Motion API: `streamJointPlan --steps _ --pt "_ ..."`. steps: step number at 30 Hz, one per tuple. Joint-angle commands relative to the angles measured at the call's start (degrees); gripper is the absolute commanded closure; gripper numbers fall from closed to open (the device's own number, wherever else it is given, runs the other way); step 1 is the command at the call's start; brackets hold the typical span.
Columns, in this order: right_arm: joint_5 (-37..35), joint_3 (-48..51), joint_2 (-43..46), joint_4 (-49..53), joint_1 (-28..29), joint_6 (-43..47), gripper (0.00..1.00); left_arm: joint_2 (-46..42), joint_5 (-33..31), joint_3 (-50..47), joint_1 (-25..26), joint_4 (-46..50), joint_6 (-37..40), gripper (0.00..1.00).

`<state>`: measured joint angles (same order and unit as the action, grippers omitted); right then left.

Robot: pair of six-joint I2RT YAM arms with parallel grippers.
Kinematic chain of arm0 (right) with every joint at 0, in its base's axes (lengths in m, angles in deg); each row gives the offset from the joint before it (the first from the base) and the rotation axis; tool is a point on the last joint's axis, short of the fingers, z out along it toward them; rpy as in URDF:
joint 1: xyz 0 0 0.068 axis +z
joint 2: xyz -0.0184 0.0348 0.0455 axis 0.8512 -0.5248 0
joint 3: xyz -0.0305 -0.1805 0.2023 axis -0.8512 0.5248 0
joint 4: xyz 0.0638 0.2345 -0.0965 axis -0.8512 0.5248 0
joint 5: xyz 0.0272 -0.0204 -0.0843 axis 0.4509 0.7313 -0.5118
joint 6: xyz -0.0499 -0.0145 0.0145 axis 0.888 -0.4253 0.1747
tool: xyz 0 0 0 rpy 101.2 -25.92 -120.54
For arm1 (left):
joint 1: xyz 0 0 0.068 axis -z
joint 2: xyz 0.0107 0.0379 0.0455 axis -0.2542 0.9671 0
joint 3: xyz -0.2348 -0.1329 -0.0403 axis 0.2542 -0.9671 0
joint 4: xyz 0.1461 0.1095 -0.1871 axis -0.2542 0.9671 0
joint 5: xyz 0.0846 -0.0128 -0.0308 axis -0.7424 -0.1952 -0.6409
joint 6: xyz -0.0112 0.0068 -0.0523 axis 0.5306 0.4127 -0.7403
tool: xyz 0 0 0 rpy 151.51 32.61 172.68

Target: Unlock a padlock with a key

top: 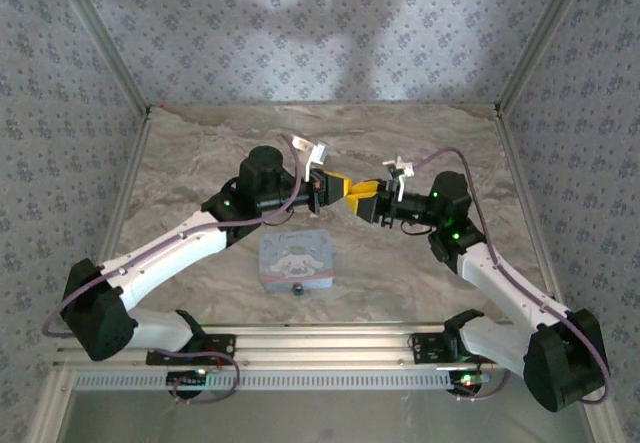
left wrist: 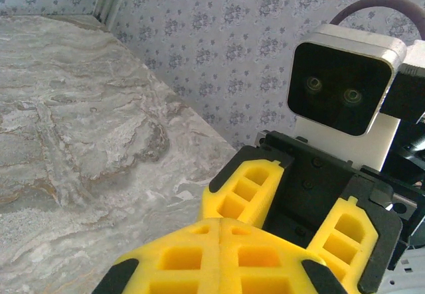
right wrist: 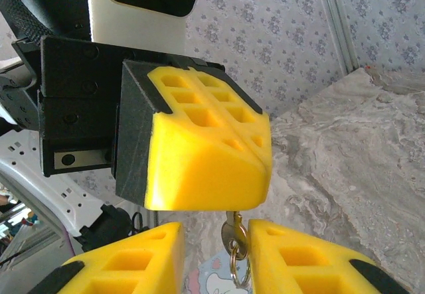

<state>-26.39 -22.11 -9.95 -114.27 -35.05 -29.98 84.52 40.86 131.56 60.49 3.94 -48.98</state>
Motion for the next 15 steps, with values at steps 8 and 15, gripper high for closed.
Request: streamJointPlan --steps 8,15 --pt "0.1 -1.3 -0.6 1.3 0.4 1.3 0.71 -0.6 1.0 -0.3 -0.4 -2.5 -0.1 1.00" --pt "-1.3 -1.1 0.0 1.3 0.4 1.3 0.81 -0.6 0.9 -0.3 -0.4 -2.4 0.0 1.00"
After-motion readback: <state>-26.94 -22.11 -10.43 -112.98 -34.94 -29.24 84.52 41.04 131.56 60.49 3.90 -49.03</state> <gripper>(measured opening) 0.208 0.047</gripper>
